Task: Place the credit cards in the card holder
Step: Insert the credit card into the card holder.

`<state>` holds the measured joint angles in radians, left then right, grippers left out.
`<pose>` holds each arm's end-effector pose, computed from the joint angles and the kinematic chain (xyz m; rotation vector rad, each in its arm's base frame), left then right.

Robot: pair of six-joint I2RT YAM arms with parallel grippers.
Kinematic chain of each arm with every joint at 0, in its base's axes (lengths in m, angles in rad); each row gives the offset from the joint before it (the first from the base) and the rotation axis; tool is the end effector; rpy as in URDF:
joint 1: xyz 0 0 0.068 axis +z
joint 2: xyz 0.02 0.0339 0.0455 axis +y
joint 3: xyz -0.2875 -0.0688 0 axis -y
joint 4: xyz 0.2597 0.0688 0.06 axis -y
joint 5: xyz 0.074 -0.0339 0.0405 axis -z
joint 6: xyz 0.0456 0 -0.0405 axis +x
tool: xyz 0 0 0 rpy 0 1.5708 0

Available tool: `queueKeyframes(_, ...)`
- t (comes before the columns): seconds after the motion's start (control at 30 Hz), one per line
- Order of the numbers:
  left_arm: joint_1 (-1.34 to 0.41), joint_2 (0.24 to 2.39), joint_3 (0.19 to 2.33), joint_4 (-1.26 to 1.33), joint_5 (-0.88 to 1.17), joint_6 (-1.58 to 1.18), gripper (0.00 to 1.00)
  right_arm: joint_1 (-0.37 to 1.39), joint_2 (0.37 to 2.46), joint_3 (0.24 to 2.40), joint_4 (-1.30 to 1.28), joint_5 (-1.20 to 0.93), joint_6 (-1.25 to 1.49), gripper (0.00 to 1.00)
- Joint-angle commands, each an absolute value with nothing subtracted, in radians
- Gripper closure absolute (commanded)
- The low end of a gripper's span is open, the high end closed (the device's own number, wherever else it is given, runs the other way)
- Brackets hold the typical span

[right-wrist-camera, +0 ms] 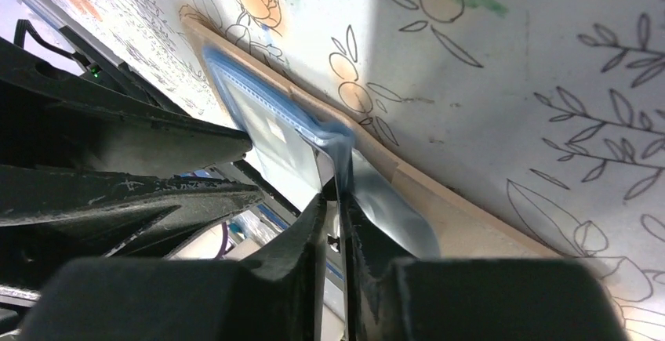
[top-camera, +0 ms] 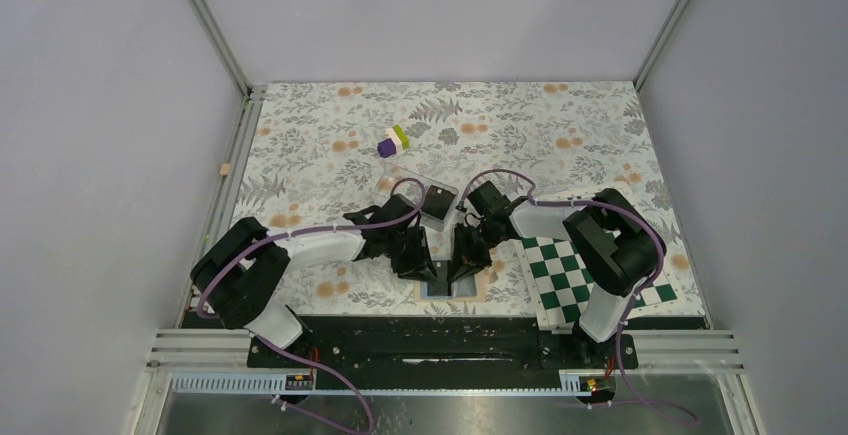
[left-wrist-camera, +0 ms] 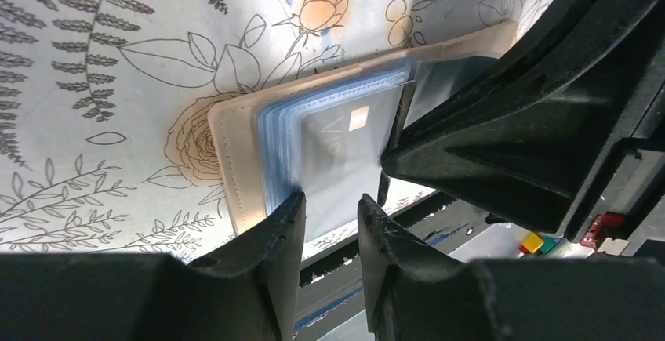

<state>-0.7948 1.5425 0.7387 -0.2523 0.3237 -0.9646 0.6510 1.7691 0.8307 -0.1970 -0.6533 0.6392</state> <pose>0.1949 -0.2193 0.1535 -0.1228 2.9245 -0.8974 0.2418 0.2190 0.1214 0.2312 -2.8587 -1.1546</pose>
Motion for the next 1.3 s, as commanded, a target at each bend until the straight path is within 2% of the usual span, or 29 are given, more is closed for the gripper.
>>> queueKeyframes(0.0, -0.797, 1.557, 0.77, -0.333, 0.211, -0.917, 0.68, 0.661, 1.793, 0.828, -0.202, -0.65, 0.624, 0.89)
queueKeyframes(0.1, -0.798, 1.55, 0.783, -0.379, 0.181, -0.901, 0.67, 0.661, 1.796, 0.829, -0.205, -0.647, 0.621, 0.95)
queueKeyframes(0.53, -0.801, 1.546, 0.798, -0.434, 0.134, -0.882, 0.64, 0.662, 1.819, 0.831, -0.215, -0.645, 0.609, 0.96)
queueKeyframes(0.67, -0.804, 1.552, 0.785, -0.37, 0.18, -0.89, 0.72, 0.664, 1.821, 0.837, -0.219, -0.649, 0.607, 0.96)
queueKeyframes(0.73, -0.809, 1.54, 0.775, -0.327, 0.201, -0.902, 0.78, 0.665, 1.818, 0.842, -0.226, -0.648, 0.606, 0.96)
queueKeyframes(0.77, -0.811, 1.521, 0.779, -0.32, 0.208, -0.904, 0.87, 0.666, 1.814, 0.844, -0.232, -0.645, 0.604, 0.96)
queueKeyframes(0.9, -0.813, 1.517, 0.794, -0.332, 0.209, -0.899, 0.92, 0.668, 1.814, 0.848, -0.232, -0.646, 0.604, 0.96)
queueKeyframes(1.07, -0.826, 1.517, 0.806, -0.334, 0.209, -0.898, 0.91, 0.67, 1.818, 0.848, -0.233, -0.649, 0.602, 0.95)
queueKeyframes(1.27, -0.84, 1.512, 0.85, -0.421, 0.152, -0.877, 0.76, 0.67, 1.821, 0.848, -0.236, -0.649, 0.601, 0.95)
